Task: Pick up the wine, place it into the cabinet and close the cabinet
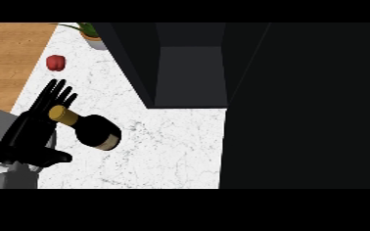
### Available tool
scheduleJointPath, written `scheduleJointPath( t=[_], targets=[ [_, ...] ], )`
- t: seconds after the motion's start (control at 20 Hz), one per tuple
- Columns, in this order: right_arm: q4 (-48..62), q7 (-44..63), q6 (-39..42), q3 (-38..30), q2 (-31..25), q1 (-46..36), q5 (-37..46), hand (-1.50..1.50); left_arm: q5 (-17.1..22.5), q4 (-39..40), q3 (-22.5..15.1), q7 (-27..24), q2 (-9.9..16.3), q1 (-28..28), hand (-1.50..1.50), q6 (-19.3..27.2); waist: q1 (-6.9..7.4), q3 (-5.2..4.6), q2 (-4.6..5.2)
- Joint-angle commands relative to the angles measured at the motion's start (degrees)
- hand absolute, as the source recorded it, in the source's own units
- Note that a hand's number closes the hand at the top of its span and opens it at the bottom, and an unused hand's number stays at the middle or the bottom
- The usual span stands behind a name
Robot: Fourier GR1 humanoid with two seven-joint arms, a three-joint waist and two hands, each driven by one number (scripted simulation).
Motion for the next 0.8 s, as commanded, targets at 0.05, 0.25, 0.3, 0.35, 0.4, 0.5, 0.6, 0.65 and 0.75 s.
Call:
scheduleJointPath(
  t=[0.05,0.25,0.3,0.35,0.4,0.5,0.6,0.65,0.75],
  targets=[
    [-8.3,3.5,0.5,-4.2,-1.5,0.7,-7.2,-1.5,-0.6,8.0,0.9,-5.0,2.0,-1.9,-1.5,-4.2,-0.08,0.0,0.04],
    [-7.6,1.9,0.5,-1.2,0.0,2.2,-3.6,-1.5,-1.6,9.2,-0.6,-4.9,0.7,-4.2,-1.5,-2.1,0.05,0.01,0.03],
    [-10.0,1.5,1.9,-1.9,-0.5,5.4,-5.7,-1.5,-1.9,8.9,-0.5,-6.7,0.0,-1.4,-1.5,-3.1,-0.07,0.03,-0.02],
    [-9.2,3.8,-0.2,1.1,0.7,2.5,-2.7,-1.5,-3.4,8.0,-0.8,-9.4,-0.4,0.9,-1.5,-3.8,0.19,0.0,-0.03],
    [-9.7,1.9,-0.5,3.6,2.2,5.1,-0.1,-1.5,-6.3,13.2,-0.8,-13.0,0.3,-1.2,-1.5,-4.0,-0.14,-0.02,0.02],
    [-11.2,3.1,0.0,1.7,0.8,4.6,-2.3,-1.5,-6.2,13.2,-1.6,-12.4,-0.3,-2.6,-1.5,-3.2,-0.19,-0.01,0.0],
    [-12.7,6.4,-1.8,0.9,0.5,2.9,-2.1,-1.5,-4.2,12.3,-0.6,-9.8,1.5,-1.3,-1.5,-4.3,-0.05,0.0,-0.07],
    [-9.4,6.1,-2.1,2.0,0.7,-0.7,-0.9,-1.5,-8.2,16.8,-1.9,-14.9,-0.1,-3.8,-1.5,-2.9,-0.08,-0.03,0.05],
    [-9.7,3.0,1.6,-3.1,-1.0,4.5,-6.5,-1.5,-5.5,17.0,-0.2,-13.0,2.6,-4.2,-1.5,-4.8,-0.17,0.02,0.02]
  ],
)
